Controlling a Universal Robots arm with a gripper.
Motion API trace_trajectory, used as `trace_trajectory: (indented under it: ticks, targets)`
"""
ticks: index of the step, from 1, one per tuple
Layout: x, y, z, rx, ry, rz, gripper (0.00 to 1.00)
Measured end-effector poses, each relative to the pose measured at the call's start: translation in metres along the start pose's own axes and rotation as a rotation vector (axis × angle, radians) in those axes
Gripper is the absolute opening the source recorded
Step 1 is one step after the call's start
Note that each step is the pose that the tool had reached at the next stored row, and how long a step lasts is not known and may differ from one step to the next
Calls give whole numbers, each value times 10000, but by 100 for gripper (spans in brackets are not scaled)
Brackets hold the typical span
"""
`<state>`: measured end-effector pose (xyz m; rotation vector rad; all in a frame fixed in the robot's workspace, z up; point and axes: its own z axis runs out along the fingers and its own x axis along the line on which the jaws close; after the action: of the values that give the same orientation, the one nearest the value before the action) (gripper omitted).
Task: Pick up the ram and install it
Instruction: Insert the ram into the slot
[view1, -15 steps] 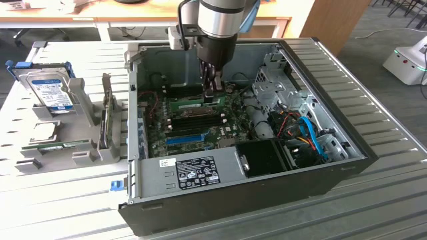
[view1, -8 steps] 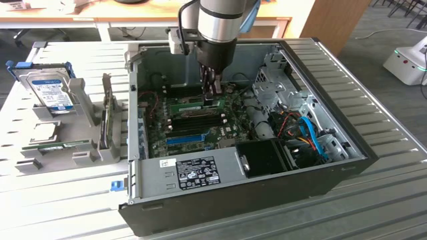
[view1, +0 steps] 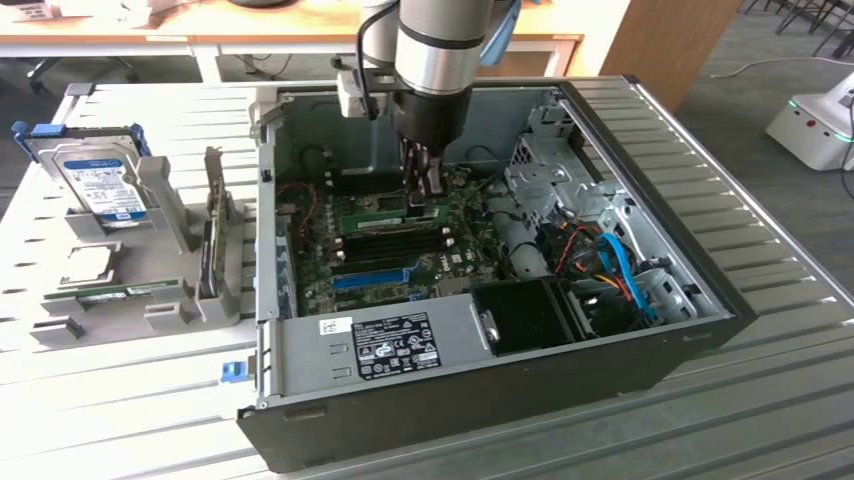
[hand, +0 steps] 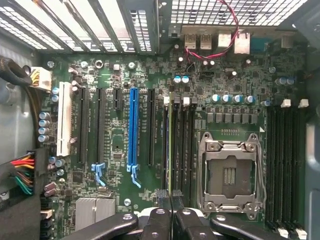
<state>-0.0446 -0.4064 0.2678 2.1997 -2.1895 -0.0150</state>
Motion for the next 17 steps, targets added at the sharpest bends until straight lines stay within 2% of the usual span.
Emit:
trace_trajectory:
  ticks: [17]
  targets:
    - [-3, -5, 149, 0, 0, 0, 12]
